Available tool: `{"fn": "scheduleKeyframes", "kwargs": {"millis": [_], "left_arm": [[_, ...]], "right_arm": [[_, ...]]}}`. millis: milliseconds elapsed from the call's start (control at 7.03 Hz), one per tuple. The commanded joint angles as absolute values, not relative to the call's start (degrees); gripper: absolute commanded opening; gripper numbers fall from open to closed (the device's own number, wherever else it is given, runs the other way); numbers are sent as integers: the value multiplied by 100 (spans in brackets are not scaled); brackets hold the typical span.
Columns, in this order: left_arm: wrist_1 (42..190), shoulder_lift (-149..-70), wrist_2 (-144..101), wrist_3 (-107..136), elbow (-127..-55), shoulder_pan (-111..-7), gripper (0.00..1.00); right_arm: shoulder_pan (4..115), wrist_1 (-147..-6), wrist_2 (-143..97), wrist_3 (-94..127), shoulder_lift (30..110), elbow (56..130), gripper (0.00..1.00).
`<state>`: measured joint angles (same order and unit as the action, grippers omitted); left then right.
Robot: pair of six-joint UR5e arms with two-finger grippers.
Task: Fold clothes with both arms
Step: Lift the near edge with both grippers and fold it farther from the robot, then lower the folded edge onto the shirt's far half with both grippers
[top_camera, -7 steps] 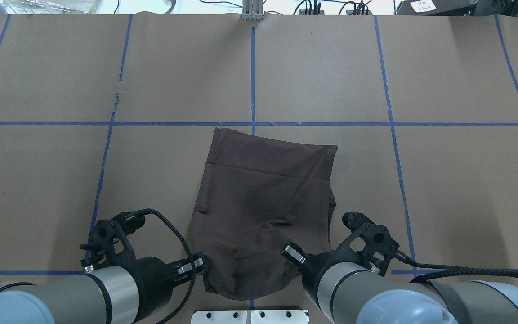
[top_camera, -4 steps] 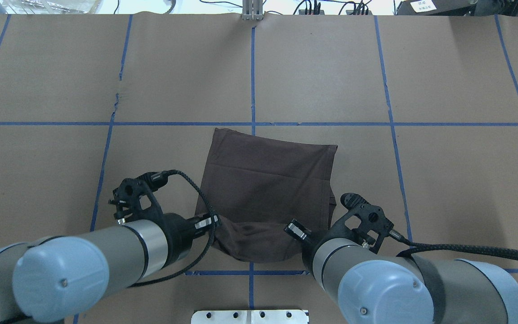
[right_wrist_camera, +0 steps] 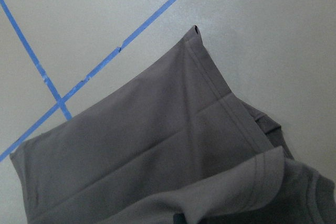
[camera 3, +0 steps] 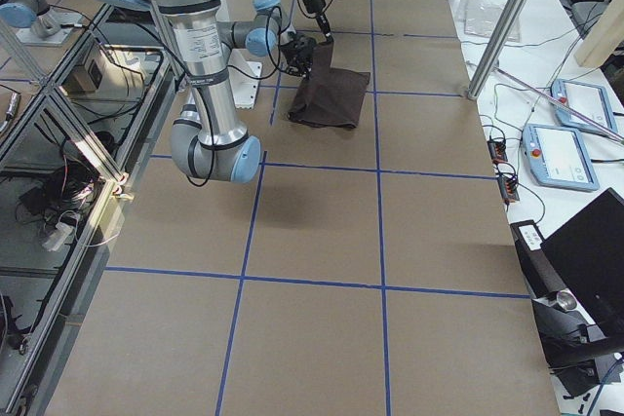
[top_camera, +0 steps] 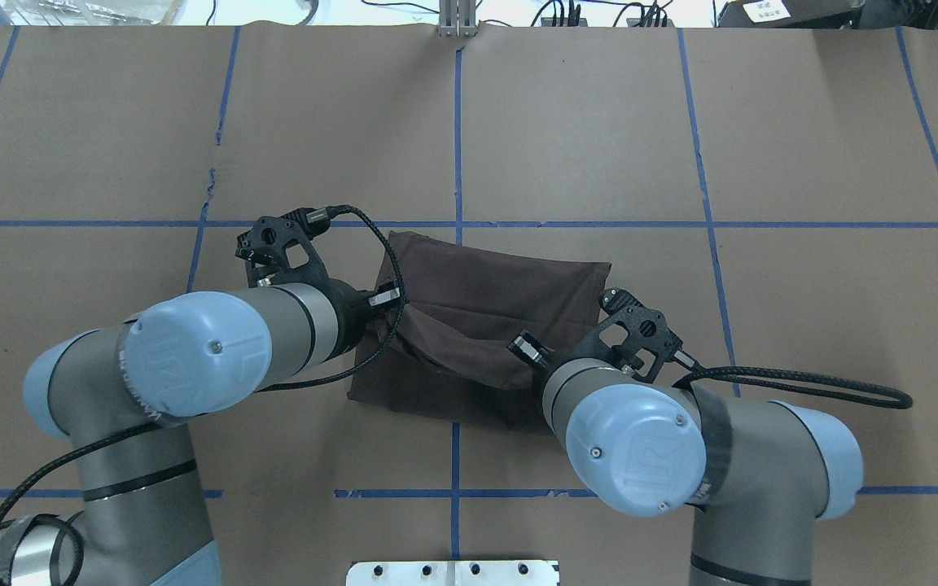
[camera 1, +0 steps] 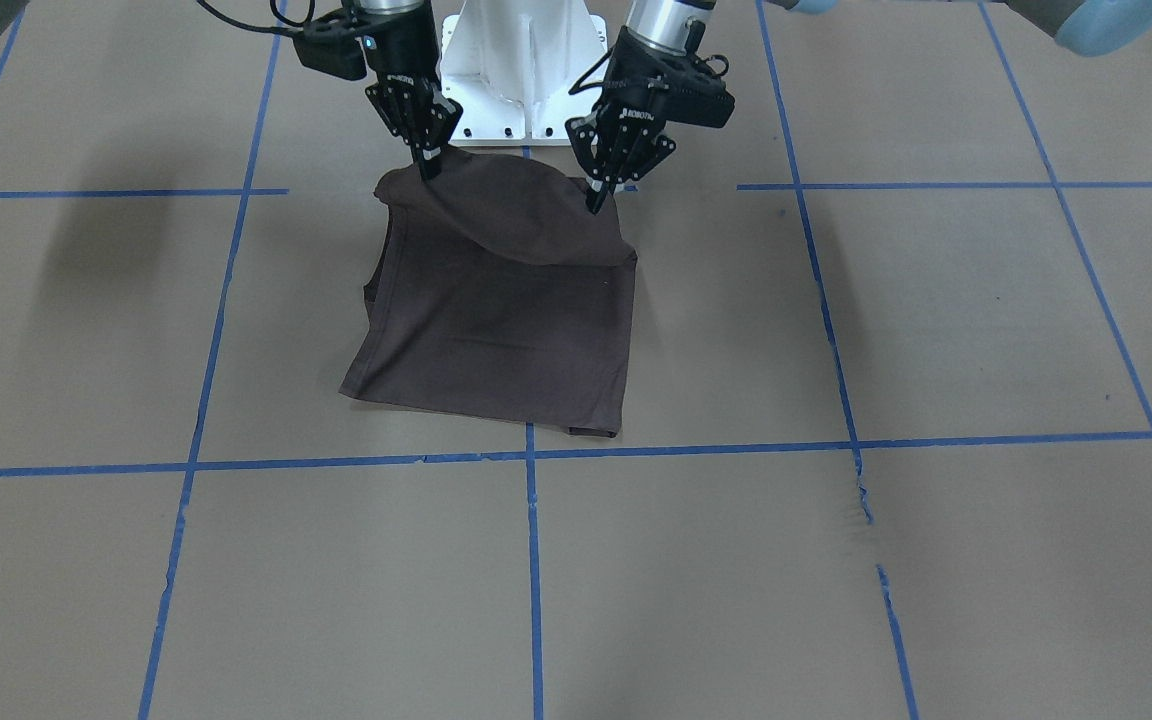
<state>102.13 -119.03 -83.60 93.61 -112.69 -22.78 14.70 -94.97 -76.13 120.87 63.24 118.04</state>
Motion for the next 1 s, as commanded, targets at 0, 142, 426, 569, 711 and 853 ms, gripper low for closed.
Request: {"fn": "scheduleKeyframes", "kwargs": {"millis": [0,142,426,569,711,853], "left_arm": [[10623,-12076,-8350,9334,-10576,-2425,0],[10861,-12137,-8350,9317,-10234,-2495,0],[11388,-12234,-8332,9088,-9635,-2593,0],[11452,-12243,-8332,9088,-9555,-2593,0],[11452,-12261,-8332,9097,-9458,-2593,0],[11461,-12322,-8332,9105,-9327,-2593,0]], "right_arm": [[1844,-8756,-7629,11840,6293,11015,0],[1907,-8728,-7638,11787,6284,10891,0],[1916,-8719,-7638,11786,6057,10592,0],[1916,-8719,-7638,11786,6047,10556,0],[1916,-8727,-7638,11777,6047,10503,0],[1916,-8719,-7646,11769,6047,10407,0]]}}
